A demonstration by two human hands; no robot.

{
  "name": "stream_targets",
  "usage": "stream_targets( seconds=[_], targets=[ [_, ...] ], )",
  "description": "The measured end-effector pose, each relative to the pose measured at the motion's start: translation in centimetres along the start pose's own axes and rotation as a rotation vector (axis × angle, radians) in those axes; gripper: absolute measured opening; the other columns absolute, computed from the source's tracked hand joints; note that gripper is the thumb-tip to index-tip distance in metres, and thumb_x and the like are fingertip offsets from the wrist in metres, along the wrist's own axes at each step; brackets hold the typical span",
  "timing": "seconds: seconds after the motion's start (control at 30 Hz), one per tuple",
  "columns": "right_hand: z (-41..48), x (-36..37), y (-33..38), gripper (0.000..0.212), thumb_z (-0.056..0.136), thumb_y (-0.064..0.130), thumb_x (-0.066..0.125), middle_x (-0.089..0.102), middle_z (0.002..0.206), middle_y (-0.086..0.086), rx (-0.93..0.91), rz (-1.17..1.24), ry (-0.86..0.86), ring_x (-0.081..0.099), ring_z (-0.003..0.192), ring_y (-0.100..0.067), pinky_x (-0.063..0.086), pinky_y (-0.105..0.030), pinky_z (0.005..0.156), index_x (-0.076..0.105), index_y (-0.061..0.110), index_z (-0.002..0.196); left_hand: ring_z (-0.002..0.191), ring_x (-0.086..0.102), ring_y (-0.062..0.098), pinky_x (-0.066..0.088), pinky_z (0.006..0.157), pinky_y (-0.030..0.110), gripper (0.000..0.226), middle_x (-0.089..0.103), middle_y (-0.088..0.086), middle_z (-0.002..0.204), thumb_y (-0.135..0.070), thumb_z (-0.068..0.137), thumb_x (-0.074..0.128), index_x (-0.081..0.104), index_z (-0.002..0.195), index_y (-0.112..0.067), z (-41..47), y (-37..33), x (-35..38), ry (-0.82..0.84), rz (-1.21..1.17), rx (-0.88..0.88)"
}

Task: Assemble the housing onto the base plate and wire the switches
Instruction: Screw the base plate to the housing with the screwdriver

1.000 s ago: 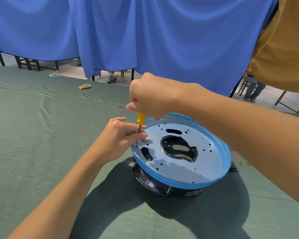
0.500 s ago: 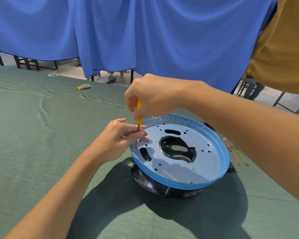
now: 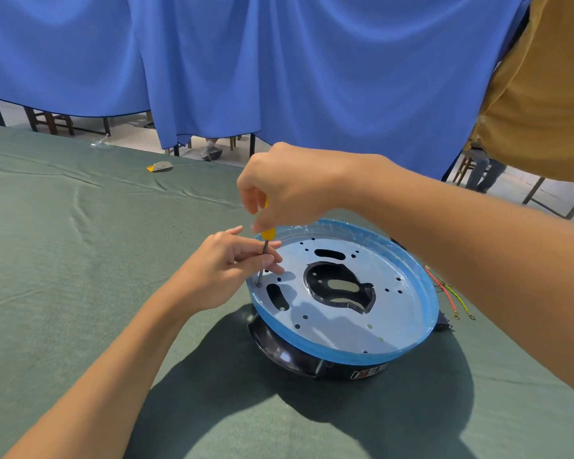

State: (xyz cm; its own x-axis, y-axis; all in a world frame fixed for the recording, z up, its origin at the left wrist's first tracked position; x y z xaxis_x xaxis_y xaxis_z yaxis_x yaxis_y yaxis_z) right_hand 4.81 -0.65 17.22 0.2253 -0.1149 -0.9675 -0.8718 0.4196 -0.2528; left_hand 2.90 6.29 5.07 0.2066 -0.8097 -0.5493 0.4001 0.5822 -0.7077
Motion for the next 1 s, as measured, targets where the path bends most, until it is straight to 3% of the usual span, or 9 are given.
stream_targets(
  seconds=[0.1,0.27,0.37,0.43,0.53,0.67,0.8,0.9,1.0],
  targets=[
    [-0.2,-0.1,-0.2,0.009,0.087,0.027,0.069,0.058,0.077,0.002,0.007,0.011,-0.008,0.046,0.062,-0.005,0.032,-0.018,0.037,0.064,0.020,0.084,0.116,0.057,-0.008,0.014,0.120,0.032,0.016,0.074,-0.019,0.094,-0.013,0.097,0.058,0.074,0.097,-0.016,-0.1,0.0,0.1,0.013,-0.003,-0.013],
    [0.3,0.6,-0.5,0.042,0.095,0.035,0.056,0.042,0.065,-0.004,0.104,0.010,-0.084,0.047,0.055,-0.019,0.028,-0.025,0.044,0.033,0.020,0.063,0.095,0.067,-0.007,0.023,0.117,0.032,0.005,0.076,-0.014,0.084,-0.014,0.084,0.075,0.078,0.080,-0.017,-0.1,-0.2,-0.3,-0.192,0.102,-0.010],
    [0.3,0.4,-0.4,0.033,0.092,0.040,0.062,0.055,0.072,-0.005,0.067,0.054,-0.056,0.060,0.067,-0.023,0.036,-0.025,0.045,0.052,0.017,0.070,0.107,0.060,-0.013,0.022,0.118,0.033,0.011,0.074,-0.020,0.088,-0.012,0.092,0.065,0.076,0.089,-0.013,-0.1,-0.2,-0.1,-0.100,0.051,-0.001],
    [0.2,0.2,-0.3,0.017,0.088,0.033,0.069,0.063,0.084,-0.002,0.018,0.043,-0.032,0.059,0.072,-0.014,0.040,-0.024,0.047,0.064,0.016,0.084,0.113,0.056,-0.013,0.021,0.119,0.036,0.015,0.072,-0.025,0.092,-0.013,0.096,0.059,0.073,0.094,-0.017,-0.1,-0.1,0.1,-0.040,0.043,-0.003],
    [0.2,0.3,-0.8,0.023,0.090,0.029,0.066,0.054,0.074,-0.004,0.055,0.031,-0.062,0.047,0.064,-0.008,0.033,-0.025,0.045,0.056,0.016,0.073,0.107,0.060,-0.011,0.019,0.119,0.034,0.013,0.073,-0.025,0.091,-0.016,0.095,0.061,0.074,0.094,-0.020,0.0,-0.3,0.4,-0.059,0.063,0.007],
    [0.3,1.2,-1.7,0.046,0.098,0.034,0.053,0.041,0.058,-0.008,0.129,0.123,-0.089,0.056,0.055,-0.028,0.035,-0.026,0.044,0.037,0.014,0.059,0.089,0.067,-0.008,0.024,0.115,0.033,0.004,0.073,-0.024,0.079,-0.017,0.084,0.075,0.078,0.081,-0.018,-0.2,-0.3,-0.4,-0.229,0.110,-0.001],
    [0.0,0.7,-1.1,0.023,0.092,0.034,0.061,0.061,0.076,-0.001,0.059,0.102,-0.071,0.052,0.070,-0.010,0.041,-0.027,0.052,0.066,0.013,0.085,0.101,0.063,-0.011,0.022,0.116,0.030,0.014,0.072,-0.027,0.090,-0.011,0.095,0.061,0.075,0.095,-0.015,0.0,-0.4,0.1,-0.100,0.076,0.008],
    [-0.2,0.3,-0.9,0.005,0.088,0.017,0.065,0.064,0.072,0.001,0.040,0.133,-0.061,0.052,0.053,0.009,0.041,-0.019,0.041,0.069,0.015,0.089,0.101,0.066,-0.004,0.022,0.117,0.033,0.015,0.074,-0.021,0.091,-0.013,0.096,0.060,0.074,0.099,-0.012,-0.1,-0.4,0.3,-0.074,0.050,0.005],
    [0.1,0.6,-0.9,0.030,0.095,0.028,0.060,0.057,0.061,-0.011,0.083,0.127,-0.061,0.055,0.035,0.001,0.046,-0.023,0.038,0.052,0.014,0.070,0.089,0.069,-0.004,0.024,0.116,0.034,0.006,0.075,-0.019,0.084,-0.016,0.085,0.073,0.079,0.088,-0.014,-0.2,-0.5,-0.4,-0.208,0.096,0.008]
  ],
)
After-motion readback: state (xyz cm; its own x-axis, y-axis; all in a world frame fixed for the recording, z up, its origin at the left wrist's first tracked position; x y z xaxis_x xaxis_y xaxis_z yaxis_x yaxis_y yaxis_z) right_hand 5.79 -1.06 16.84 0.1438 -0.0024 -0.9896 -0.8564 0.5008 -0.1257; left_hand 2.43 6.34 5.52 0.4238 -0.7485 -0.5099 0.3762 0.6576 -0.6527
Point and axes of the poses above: each hand's wrist, its own z-axis towards the middle knuckle, its own x-axis out of the palm, y = z × x, the point moved 6 cm from there along z, towards the middle knuckle
